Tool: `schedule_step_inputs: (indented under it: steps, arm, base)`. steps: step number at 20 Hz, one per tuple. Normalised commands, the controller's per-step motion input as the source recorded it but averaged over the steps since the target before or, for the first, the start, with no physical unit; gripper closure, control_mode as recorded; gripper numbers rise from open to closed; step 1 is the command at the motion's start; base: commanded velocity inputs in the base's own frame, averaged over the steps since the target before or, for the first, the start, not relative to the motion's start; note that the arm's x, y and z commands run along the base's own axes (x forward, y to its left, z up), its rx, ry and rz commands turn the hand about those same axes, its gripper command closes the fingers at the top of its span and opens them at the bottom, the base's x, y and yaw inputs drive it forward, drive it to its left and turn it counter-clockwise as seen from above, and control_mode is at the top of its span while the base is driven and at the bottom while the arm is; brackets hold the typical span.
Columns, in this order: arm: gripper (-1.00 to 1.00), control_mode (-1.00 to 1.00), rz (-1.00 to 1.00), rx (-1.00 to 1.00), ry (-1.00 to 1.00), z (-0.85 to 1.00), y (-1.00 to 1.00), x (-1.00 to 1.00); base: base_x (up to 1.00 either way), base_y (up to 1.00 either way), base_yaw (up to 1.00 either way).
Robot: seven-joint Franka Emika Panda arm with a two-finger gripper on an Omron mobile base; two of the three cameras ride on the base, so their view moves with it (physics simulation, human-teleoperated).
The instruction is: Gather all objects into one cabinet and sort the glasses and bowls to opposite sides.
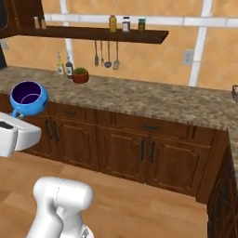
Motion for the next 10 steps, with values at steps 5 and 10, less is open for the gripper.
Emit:
schedule_step_inputs:
  steps: [5,10]
  arm:
    - [1.00,1.00,0.00,0.00,0.00,0.00,0.00,0.00]
    - [1.00,1.00,0.00,0.00,0.00,0.00,0.00,0.00]
  base:
    - [0.84,0.57,0.26]
    - [1.00,0.61,0.25]
